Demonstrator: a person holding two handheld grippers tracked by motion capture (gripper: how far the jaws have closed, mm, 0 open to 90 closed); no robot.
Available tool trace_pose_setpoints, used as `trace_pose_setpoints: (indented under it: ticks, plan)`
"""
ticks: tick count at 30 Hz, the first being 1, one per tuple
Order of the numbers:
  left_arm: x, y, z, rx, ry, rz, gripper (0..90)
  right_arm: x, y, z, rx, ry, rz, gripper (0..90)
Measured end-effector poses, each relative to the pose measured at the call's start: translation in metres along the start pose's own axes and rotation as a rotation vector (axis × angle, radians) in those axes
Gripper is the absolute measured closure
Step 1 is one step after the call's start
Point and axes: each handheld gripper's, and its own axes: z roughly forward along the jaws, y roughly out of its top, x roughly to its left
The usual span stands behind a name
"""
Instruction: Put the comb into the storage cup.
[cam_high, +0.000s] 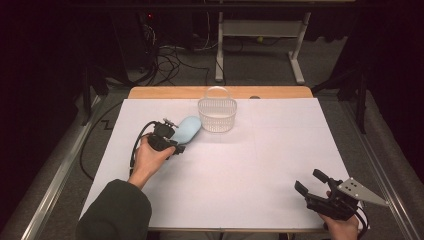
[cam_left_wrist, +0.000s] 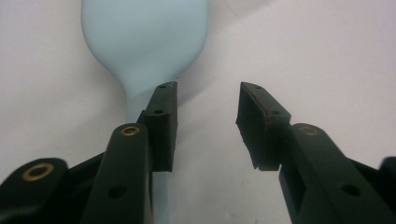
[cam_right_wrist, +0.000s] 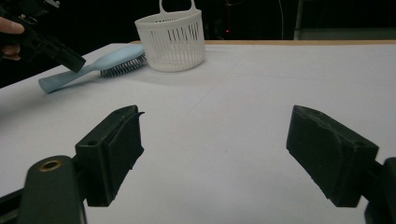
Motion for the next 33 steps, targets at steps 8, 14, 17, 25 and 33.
trace_pose_setpoints:
  ticks: [8, 14, 17, 25, 33]
  plan:
    - [0.005, 0.001, -0.008, -0.019, 0.042, 0.004, 48.3, 0.001, 0.0, 0.0, 0.0, 0.003, -0.005, 18.8]
    - [0.013, 0.003, -0.003, -0.014, 0.027, -0.001, 40.5, 0.001, 0.0, 0.0, 0.002, 0.002, -0.005, 18.8]
    - [0.018, 0.003, 0.0, -0.012, 0.045, -0.013, 37.9, 0.001, 0.0, 0.0, 0.0, 0.004, -0.005, 18.8]
    - [0.021, 0.004, 0.011, 0.024, 0.051, -0.006, 37.4, 0.001, 0.0, 0.001, 0.002, 0.005, -0.004, 18.8]
    - [0.018, 0.006, 0.019, 0.056, 0.084, 0.007, 37.6, 0.001, 0.0, 0.0, 0.0, 0.007, -0.005, 19.1]
